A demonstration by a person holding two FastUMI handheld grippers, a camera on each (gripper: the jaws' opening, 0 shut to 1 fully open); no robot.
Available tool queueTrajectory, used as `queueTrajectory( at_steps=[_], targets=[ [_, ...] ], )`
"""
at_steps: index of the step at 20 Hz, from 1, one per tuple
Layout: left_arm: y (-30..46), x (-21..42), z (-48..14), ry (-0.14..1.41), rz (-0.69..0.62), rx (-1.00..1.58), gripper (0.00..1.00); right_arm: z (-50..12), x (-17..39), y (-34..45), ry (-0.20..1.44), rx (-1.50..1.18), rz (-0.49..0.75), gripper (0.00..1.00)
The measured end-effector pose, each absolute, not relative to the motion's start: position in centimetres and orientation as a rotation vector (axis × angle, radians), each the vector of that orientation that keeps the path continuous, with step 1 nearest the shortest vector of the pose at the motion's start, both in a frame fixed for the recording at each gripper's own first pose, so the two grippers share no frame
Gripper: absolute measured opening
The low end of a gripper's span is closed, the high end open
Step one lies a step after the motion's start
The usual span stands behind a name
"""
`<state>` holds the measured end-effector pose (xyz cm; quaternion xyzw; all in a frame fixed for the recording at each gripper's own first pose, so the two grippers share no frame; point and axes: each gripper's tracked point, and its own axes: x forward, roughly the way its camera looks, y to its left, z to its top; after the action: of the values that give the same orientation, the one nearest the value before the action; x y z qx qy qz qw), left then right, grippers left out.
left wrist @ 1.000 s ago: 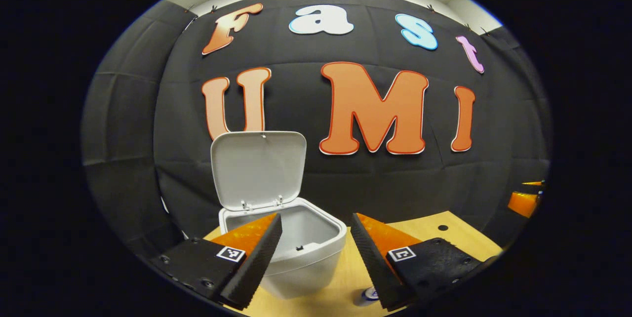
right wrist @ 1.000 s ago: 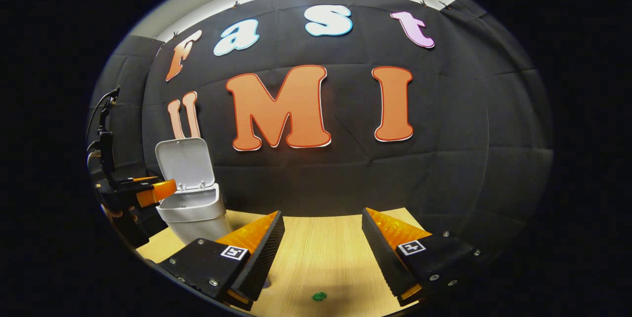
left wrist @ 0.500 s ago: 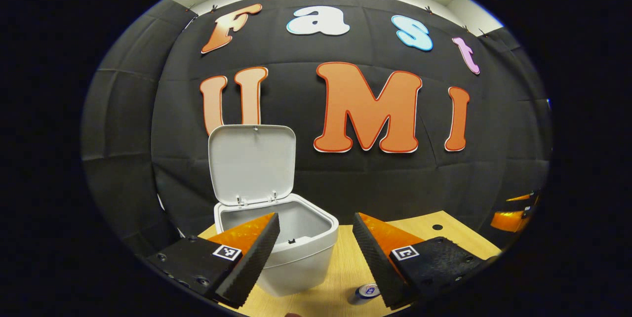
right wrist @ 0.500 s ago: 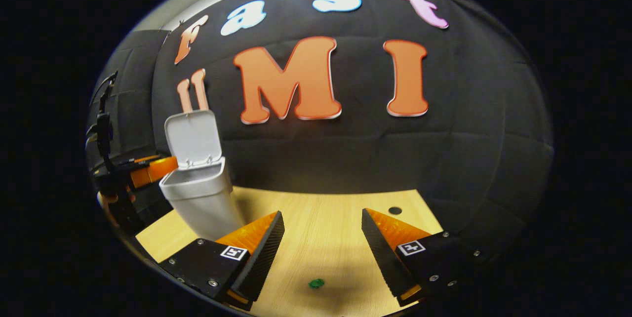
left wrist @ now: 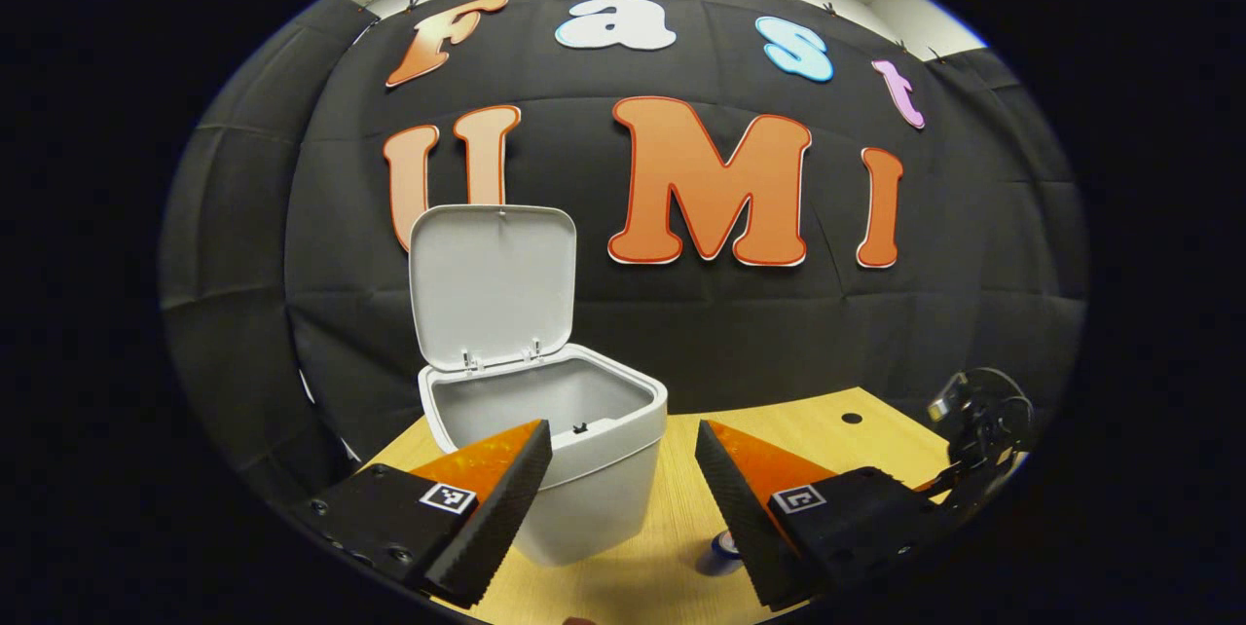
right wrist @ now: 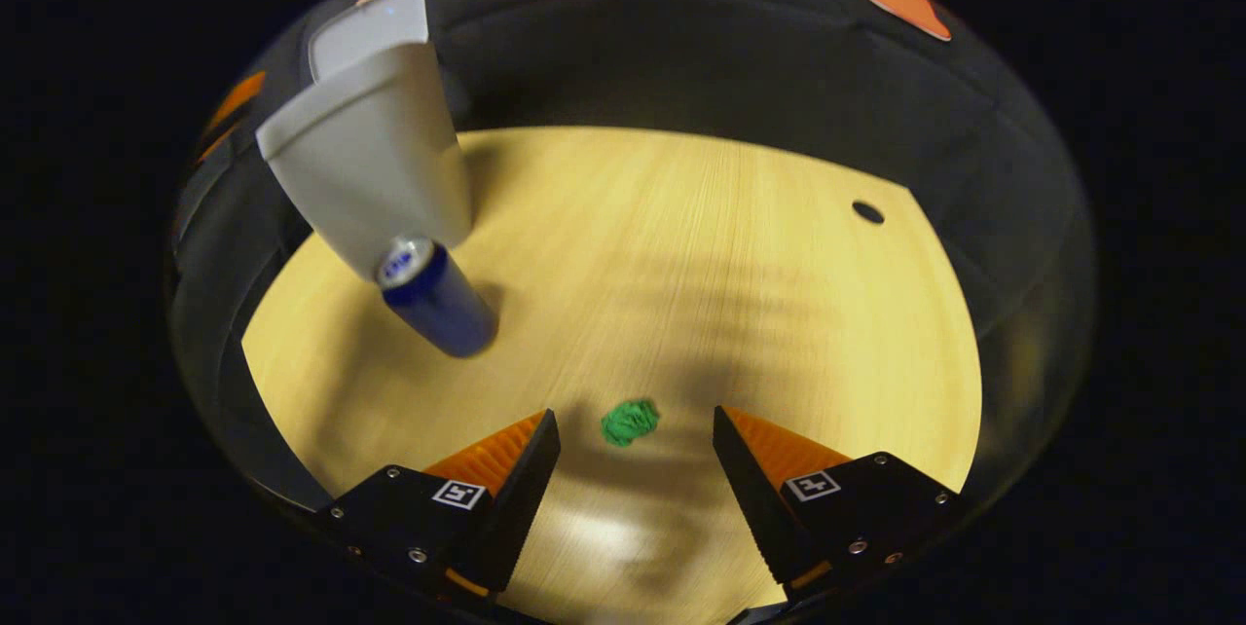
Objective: Press the lid of the desktop garbage bin to open it, pick up the crumpled paper on the desktop and throw it into the bin, then pick up the pop can on the desktop and drop it into the bin, and finally close the garbage bin lid.
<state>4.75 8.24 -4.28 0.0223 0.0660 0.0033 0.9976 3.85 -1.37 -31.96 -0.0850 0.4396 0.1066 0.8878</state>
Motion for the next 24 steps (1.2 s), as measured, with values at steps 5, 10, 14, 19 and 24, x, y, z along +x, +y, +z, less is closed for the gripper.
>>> queueTrajectory(
  at_steps=[5,10,14,19,24],
  targets=[
    [9.7,4.2,-4.9,0.134,-0.013,-0.01,0.94,-32.1,3.6,-1.7,0.979,-0.167,0.2,0.95],
    [11.1,5.0,-6.0,0.172,-0.004,0.0,0.94,-32.7,3.2,-1.9,1.035,-0.161,0.181,0.95],
    [10.9,5.1,-6.4,0.186,-0.02,-0.016,0.94,-33.0,3.2,-1.3,1.056,-0.143,0.189,0.88],
    [11.4,5.1,-6.8,0.204,-0.014,-0.025,0.94,-33.4,3.0,-2.3,1.084,-0.183,0.163,0.43],
    [12.0,4.2,-6.9,0.214,-0.003,-0.024,0.94,-31.6,4.3,-2.1,1.014,-0.098,0.139,0.21]
  ],
)
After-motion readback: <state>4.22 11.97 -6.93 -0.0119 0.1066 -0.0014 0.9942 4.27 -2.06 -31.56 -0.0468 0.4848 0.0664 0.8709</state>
